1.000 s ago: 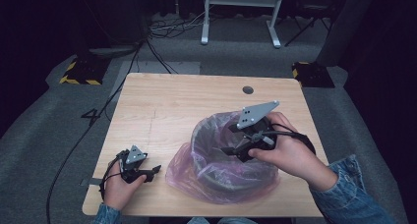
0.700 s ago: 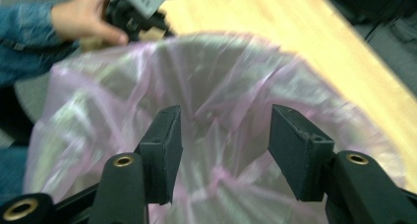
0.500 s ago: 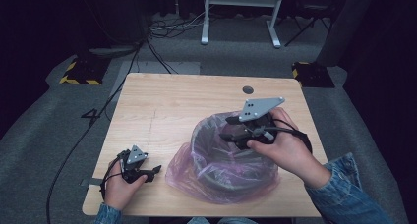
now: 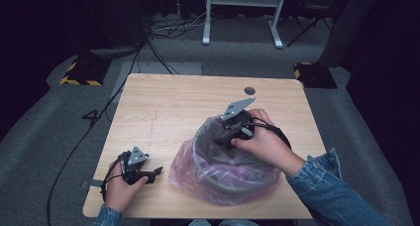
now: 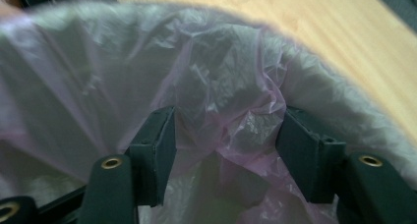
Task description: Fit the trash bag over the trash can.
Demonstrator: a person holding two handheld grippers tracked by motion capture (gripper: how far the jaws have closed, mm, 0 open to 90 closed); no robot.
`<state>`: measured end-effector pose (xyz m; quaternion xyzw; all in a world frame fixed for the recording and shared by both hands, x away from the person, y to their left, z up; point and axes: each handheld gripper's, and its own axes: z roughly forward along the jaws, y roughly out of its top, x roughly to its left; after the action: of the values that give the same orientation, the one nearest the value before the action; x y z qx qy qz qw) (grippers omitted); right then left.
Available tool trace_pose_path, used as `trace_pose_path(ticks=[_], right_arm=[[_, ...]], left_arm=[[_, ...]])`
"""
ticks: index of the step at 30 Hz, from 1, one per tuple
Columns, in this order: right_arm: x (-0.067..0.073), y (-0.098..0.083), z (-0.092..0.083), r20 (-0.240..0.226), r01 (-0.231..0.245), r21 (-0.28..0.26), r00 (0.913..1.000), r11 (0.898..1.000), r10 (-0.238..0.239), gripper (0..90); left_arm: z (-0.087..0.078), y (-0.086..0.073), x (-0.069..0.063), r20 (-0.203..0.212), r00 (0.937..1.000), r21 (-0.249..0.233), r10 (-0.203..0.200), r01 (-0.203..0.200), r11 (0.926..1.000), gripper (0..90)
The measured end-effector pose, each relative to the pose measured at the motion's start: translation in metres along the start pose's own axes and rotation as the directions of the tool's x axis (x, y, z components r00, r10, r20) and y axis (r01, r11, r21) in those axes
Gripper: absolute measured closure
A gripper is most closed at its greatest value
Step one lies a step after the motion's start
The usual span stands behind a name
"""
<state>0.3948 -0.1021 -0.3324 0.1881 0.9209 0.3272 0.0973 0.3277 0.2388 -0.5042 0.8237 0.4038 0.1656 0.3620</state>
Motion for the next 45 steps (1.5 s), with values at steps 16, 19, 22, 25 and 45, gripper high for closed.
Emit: trace_pose_path(ticks=[16, 19, 22, 25, 45], right_arm=[[0.006, -0.013, 0.041, -0.064, -0.012, 0.191, 0.9976, 0.982, 0.025, 25.1], [0.006, -0.017, 0.044, -0.07, -0.006, 0.198, 0.9973, 0.98, 0.021, 25.1], [0.005, -0.018, 0.039, -0.078, -0.024, 0.179, 0.9962, 0.983, 0.039, 24.2], [0.006, -0.016, 0.028, -0.066, -0.024, 0.113, 0.9973, 0.993, 0.032, 23.8], [0.021, 0.007, -0.083, -0.051, 0.001, -0.265, 0.9986, 0.964, -0.015, 26.7]], left_arm=[[0.001, 0.0, 0.0, 0.0, 1.0, 0.001, 0.002, -0.002, 1.0, 26.2], [0.001, 0.001, -0.001, -0.003, 1.0, 0.003, 0.004, -0.004, 1.0, 25.8], [0.001, 0.001, -0.001, -0.002, 1.0, 0.003, 0.001, -0.001, 1.0, 25.7], [0.001, 0.001, 0.0, 0.0, 1.0, 0.003, 0.003, -0.003, 1.0, 25.7], [0.001, 0.001, -0.001, -0.005, 1.0, 0.003, 0.002, -0.002, 1.0, 25.5]])
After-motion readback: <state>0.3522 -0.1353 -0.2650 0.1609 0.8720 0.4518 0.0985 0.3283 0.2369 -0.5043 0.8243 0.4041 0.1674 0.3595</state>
